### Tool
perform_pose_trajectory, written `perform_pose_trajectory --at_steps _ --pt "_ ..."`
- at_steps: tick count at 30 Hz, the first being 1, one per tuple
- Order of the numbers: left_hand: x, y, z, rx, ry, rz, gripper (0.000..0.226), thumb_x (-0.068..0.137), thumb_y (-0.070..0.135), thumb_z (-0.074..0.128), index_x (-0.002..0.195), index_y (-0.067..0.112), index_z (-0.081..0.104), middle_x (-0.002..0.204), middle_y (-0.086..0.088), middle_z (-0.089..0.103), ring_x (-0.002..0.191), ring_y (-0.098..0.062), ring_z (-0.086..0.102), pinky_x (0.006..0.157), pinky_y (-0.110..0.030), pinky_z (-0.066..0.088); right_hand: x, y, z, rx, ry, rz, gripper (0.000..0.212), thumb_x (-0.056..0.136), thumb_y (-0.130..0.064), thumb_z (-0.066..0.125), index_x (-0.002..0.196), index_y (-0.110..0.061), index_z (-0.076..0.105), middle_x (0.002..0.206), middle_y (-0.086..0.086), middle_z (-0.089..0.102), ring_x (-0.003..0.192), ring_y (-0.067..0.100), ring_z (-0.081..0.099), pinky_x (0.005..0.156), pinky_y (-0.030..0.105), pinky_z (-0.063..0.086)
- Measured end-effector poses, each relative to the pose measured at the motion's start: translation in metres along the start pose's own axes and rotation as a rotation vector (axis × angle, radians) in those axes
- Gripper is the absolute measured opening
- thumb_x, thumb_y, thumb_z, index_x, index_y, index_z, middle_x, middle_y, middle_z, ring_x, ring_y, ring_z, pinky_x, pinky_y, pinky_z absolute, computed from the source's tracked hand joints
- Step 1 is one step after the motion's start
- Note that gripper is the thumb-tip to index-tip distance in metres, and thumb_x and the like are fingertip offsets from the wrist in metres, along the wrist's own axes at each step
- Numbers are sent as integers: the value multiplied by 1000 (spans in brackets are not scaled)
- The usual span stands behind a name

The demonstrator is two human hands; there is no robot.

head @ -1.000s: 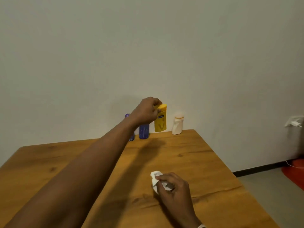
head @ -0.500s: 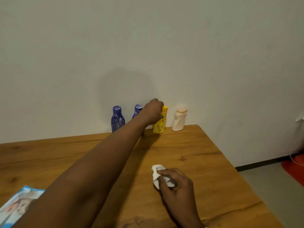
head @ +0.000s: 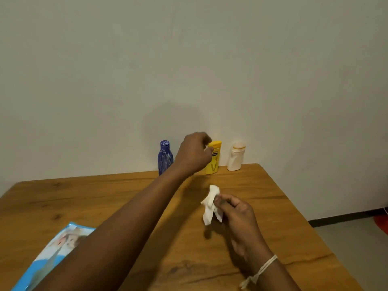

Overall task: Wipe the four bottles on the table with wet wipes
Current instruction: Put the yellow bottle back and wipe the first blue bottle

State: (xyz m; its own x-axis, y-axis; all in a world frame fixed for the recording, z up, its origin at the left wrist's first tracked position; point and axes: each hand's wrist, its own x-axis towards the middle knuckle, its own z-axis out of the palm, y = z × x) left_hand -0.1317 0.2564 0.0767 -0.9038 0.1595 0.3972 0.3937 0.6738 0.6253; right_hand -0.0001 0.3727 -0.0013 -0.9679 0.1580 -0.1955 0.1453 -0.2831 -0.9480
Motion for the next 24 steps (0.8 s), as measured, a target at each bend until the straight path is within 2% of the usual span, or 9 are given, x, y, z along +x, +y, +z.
perform_pose_trajectory --at_steps 2,4,5,7,10,15,18,21,24 --pt "-46 2 -25 -256 -129 -142 32 91 42 68 100 11 72 90 -4 74 82 -21 70 76 -35 59 -9 -9 3 19 -61 -9 16 84 -19 73 94 -8 78 92 18 77 79 25 70 79 44 55" --pt "-94 2 -47 -425 -304 -279 51 79 60 70 100 14 71 92 -7 75 85 -27 72 75 -39 61 -22 -18 10 -32 -96 -75 18 80 -23 75 90 -9 78 90 16 78 79 23 71 79 43 57" --pt "-115 1 -55 -467 -377 -319 53 74 59 74 104 15 70 97 -7 74 89 -27 73 73 -37 61 -29 -21 13 -83 -93 -123 15 81 -22 76 89 -10 78 88 12 78 79 22 71 77 42 58" --pt "-142 0 -65 -517 -455 -361 51 71 39 86 113 18 66 102 -6 74 89 -22 74 70 -31 61 -42 -29 20 -158 -83 -193 12 81 -20 77 87 -10 78 84 7 78 78 19 73 69 34 61" --pt "-159 -3 -87 -605 -408 -403 44 75 11 85 114 11 65 97 -11 76 81 -20 75 73 -32 62 -61 -43 27 -175 -123 -148 11 81 -16 77 85 -6 76 85 9 79 75 18 75 61 26 58" --pt "-173 -4 -127 -682 -445 -403 26 84 10 77 107 0 70 105 -13 74 89 -20 70 84 -36 58 -92 -55 34 -53 -272 34 3 86 -2 68 86 -2 65 95 22 75 83 34 72 71 42 58" --pt "-185 0 -140 -834 -468 -419 19 90 6 69 107 -1 67 105 -15 72 92 -22 71 83 -36 60 -108 -59 39 16 -306 57 18 79 2 72 92 -5 61 83 14 74 67 20 71 61 34 58" --pt "-199 1 -147 -1099 -403 -498 18 90 -6 60 105 3 59 109 -22 67 91 -28 72 75 -36 61 -119 -60 42 46 -357 62 56 63 -2 82 115 -5 60 106 22 74 94 35 71 77 45 60" --pt "-212 3 -145 -1183 -349 -535 44 83 1 71 123 1 53 120 -22 65 100 -33 67 78 -37 62 -128 -60 43 -7 -446 67 63 64 4 80 122 -9 57 108 22 74 98 39 70 78 46 60"
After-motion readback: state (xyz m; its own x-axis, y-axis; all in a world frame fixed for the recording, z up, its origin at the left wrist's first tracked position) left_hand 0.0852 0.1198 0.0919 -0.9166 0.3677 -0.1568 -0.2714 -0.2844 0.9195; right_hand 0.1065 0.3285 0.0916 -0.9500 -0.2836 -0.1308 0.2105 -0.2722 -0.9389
